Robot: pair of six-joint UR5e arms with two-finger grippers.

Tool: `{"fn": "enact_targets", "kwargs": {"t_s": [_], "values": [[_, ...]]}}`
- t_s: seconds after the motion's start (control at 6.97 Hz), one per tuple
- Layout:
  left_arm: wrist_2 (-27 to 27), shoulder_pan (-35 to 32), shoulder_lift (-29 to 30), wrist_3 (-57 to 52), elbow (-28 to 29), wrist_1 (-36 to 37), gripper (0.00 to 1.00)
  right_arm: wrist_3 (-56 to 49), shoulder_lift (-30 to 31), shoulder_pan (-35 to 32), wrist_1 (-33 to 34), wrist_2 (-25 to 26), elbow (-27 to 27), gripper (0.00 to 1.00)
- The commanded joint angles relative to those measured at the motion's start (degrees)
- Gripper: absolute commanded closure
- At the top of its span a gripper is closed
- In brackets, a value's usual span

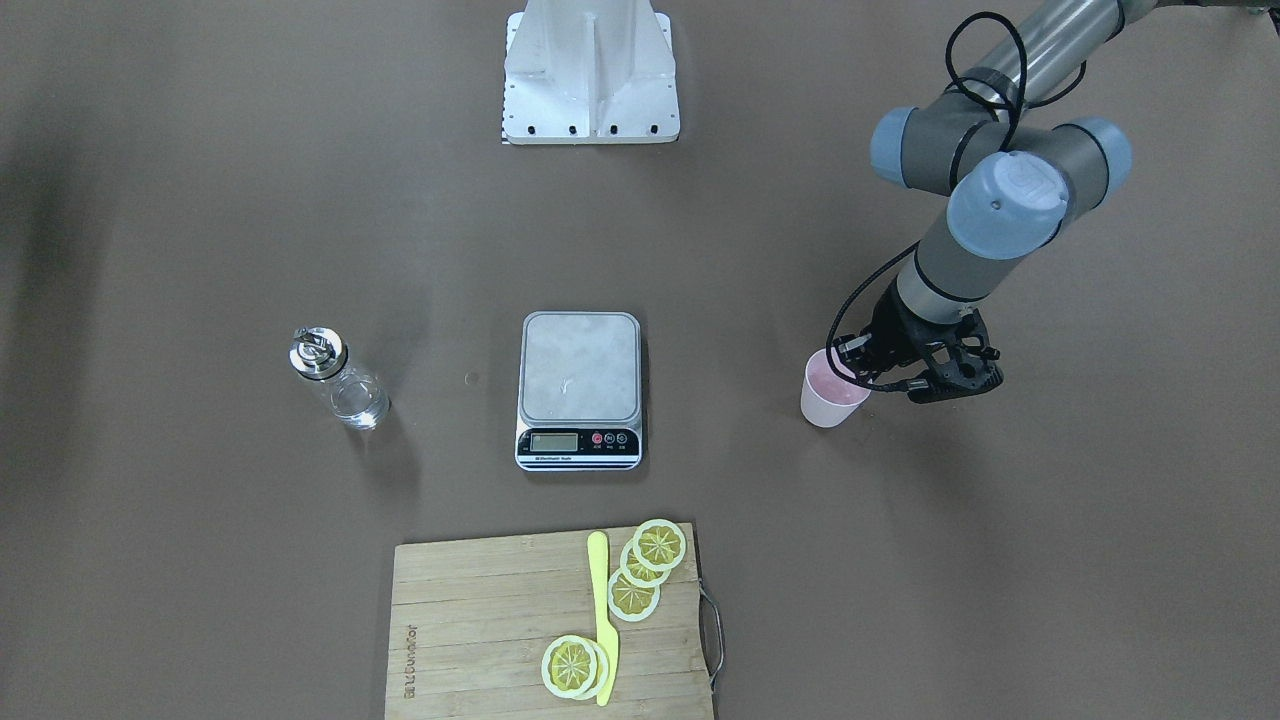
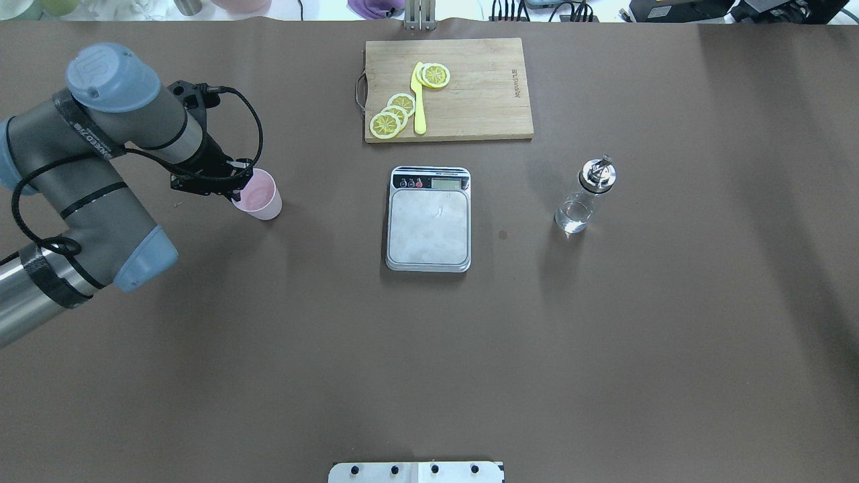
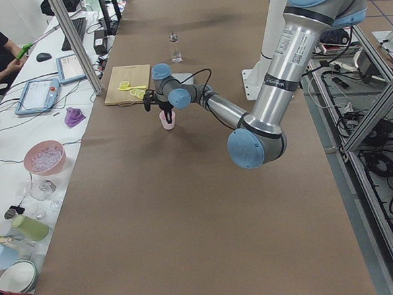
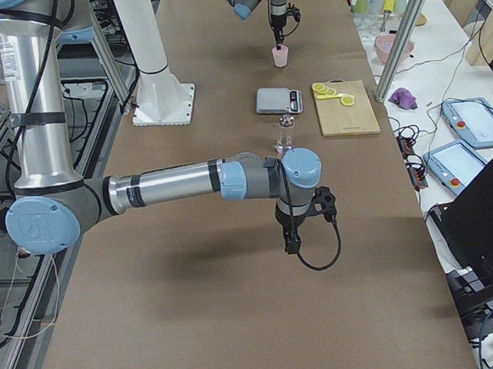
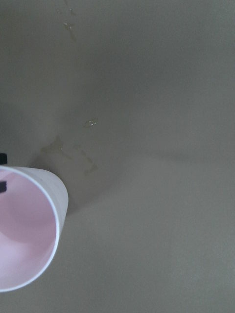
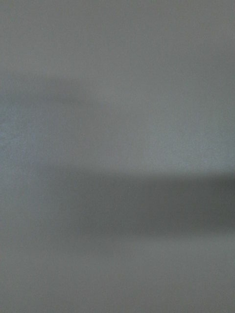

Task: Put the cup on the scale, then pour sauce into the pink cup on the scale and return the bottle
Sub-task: 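Carry the pink cup with the left gripper onto the scale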

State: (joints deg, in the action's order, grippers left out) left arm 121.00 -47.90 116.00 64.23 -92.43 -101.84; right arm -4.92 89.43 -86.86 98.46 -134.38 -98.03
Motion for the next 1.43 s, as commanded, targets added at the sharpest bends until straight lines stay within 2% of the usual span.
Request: {"fn": "enact_targets", "kwargs": {"t_s": [0.0, 0.29, 0.43, 0.86, 1.0, 1.15, 1.29], "values": [[4.04, -3.41, 0.97, 0.11, -2.22, 1.02, 1.00, 0.00, 0.04, 0.02, 0.07, 0.00, 0.12, 0.00], [5.30, -4.05, 7.44, 1.68, -3.45, 10.46, 1.00, 0.00, -0.13, 0.02, -0.02, -1.14, -0.14, 0.00], [5.30, -3.61, 11.57, 7.96, -3.46, 12.61, 1.00, 0.00, -0.57, 0.02, 0.07, -0.88, -0.15, 0.00], [4.69, 3.23, 20.11, 22.39, -2.41, 12.37, 1.00, 0.09, -3.03, 2.92, 0.33, 0.00, -1.02, 0.00], [2.16, 5.86, 21.97, 24.70, -1.10, 12.10, 1.00, 0.00, -5.21, 3.71, 1.20, 0.95, -2.07, 0.00], [-1.52, 8.84, 23.99, 26.02, 0.92, 11.93, 1.00, 0.09, -4.88, 3.80, 1.82, 1.57, -2.08, 0.00], [-1.81, 9.14, 25.92, 26.04, 4.33, 11.84, 1.00, 0.17, -4.79, 3.80, 1.91, 1.49, -2.08, 0.00]]}}
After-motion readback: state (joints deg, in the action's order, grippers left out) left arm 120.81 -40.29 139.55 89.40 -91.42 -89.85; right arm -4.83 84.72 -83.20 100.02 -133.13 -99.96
